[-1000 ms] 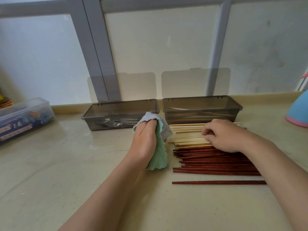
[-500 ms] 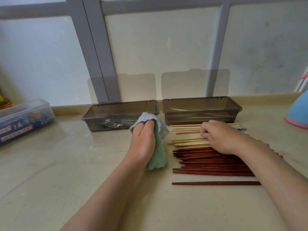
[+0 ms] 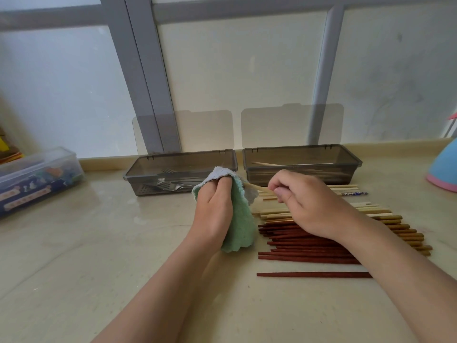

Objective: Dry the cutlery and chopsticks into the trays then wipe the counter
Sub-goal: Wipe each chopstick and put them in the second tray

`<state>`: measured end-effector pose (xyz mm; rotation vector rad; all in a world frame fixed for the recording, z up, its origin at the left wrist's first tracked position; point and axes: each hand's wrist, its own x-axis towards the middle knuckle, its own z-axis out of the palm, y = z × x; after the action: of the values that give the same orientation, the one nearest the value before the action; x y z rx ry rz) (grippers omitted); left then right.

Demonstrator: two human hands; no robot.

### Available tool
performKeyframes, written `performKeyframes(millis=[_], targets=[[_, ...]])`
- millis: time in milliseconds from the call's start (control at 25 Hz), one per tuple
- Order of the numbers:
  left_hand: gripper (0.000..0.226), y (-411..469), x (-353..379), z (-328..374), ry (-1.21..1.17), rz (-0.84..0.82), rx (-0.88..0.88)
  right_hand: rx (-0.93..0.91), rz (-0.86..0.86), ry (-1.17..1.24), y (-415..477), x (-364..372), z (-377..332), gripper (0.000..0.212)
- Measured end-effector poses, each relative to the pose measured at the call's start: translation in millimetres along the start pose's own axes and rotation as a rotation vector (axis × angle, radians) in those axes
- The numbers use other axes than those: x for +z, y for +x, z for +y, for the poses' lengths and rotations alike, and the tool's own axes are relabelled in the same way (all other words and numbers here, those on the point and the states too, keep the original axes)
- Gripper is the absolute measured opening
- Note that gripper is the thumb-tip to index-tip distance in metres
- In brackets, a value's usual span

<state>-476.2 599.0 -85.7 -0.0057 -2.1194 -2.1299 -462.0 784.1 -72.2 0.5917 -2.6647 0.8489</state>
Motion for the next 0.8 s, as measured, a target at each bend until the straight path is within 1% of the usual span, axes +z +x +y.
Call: performKeyframes(millis=[80, 160, 320, 440, 520, 600, 720, 800], targets=[[0.033, 1, -1, 0, -0.033, 0.004, 0.042, -0.029, -0.018, 0.038, 0, 8, -7, 0.016], [0.037, 4, -3, 1, -0.063, 0.044, 0.066, -0.06, -0.025, 0.068, -1, 14, -13, 0.017], [0.046, 11, -10, 7, -0.16, 0.225, 0.04, -0.046, -0.049, 0.045, 0, 13, -12, 0.025], [0.036, 12, -10, 8, -0.172, 0.297, 0.036, -0.042, -0.079, 0.042, 1, 15, -8, 0.026], [0.036, 9, -6, 6, -0.11, 0.287, 0.054, -0.073, -0.069, 0.051, 0, 22, -12, 0.025], [0.04, 2, -1, 3, -0.021, 0.216, 0.105, -0.101, -0.042, 0.088, -1, 30, -19, 0.024], [0.05, -10, 8, 3, 0.045, 0.08, 0.175, -0.077, -0.007, 0.141, 0, 36, -22, 0.026], [0.054, -13, 10, 4, 0.052, 0.062, 0.177, -0.043, -0.023, 0.145, 1, 34, -21, 0.026]])
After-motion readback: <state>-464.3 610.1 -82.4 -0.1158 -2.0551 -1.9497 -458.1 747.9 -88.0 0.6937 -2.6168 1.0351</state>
